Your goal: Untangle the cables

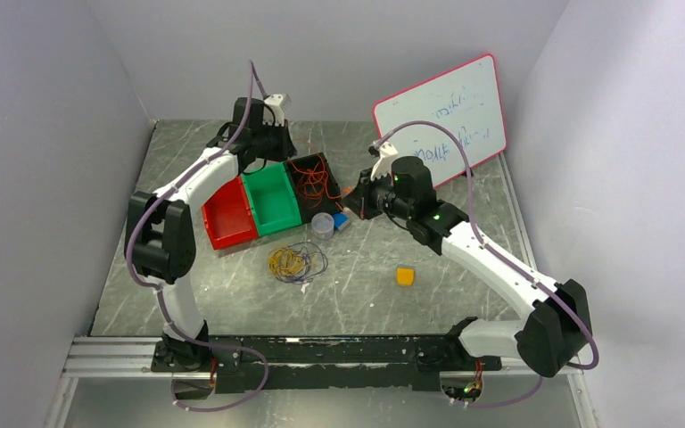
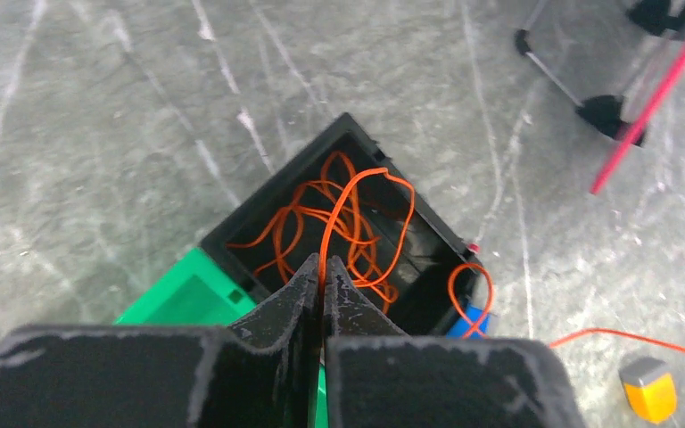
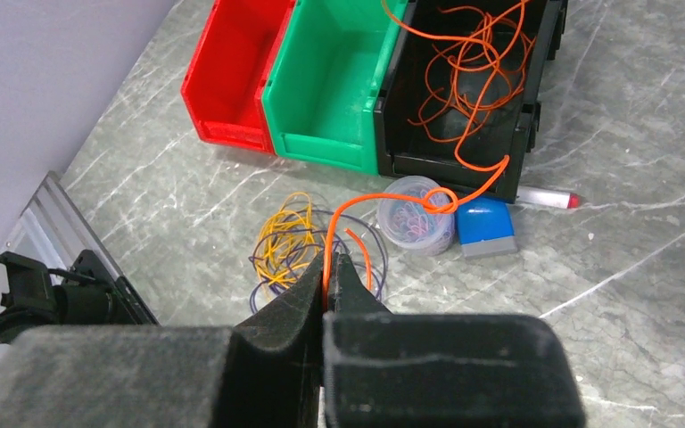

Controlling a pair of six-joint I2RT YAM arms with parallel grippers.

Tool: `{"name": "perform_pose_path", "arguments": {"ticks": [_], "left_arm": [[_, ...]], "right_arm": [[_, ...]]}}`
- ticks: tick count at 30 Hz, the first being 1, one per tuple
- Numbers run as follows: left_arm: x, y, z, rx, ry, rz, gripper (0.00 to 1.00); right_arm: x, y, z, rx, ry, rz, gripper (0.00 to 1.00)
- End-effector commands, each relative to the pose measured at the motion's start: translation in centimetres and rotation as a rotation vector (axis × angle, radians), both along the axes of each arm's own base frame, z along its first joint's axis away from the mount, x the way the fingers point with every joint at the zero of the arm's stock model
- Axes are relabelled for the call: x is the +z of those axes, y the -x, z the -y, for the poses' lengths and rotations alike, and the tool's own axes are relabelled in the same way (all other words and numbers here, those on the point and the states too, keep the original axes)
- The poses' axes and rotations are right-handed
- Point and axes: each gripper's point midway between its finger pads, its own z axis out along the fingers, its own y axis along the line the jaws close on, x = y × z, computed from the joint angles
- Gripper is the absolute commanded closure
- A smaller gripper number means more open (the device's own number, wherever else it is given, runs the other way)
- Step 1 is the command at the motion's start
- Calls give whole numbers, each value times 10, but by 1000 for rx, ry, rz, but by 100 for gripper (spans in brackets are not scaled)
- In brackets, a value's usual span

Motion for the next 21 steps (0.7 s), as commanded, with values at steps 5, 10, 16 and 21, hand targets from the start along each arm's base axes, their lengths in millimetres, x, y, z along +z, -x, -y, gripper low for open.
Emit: {"name": "perform_pose_path", "arguments": {"ticks": [5,10,16,21], "left_arm": [[-20,-21,-47,212,-210,-36,93],[-32,-14,-44,193,-231,-55,93],[-25,-6,-32,156,-242,-41,93],[-25,-5,-29,149,-235,-41,93]], "right_arm": [[0,-5,-1,-12,-14,0,100],[12,-17,-13,-1,-47,12,100],[21,-41,-41,67,-63,9,100],[-4,-80,-56,36,21,-12,100]]}}
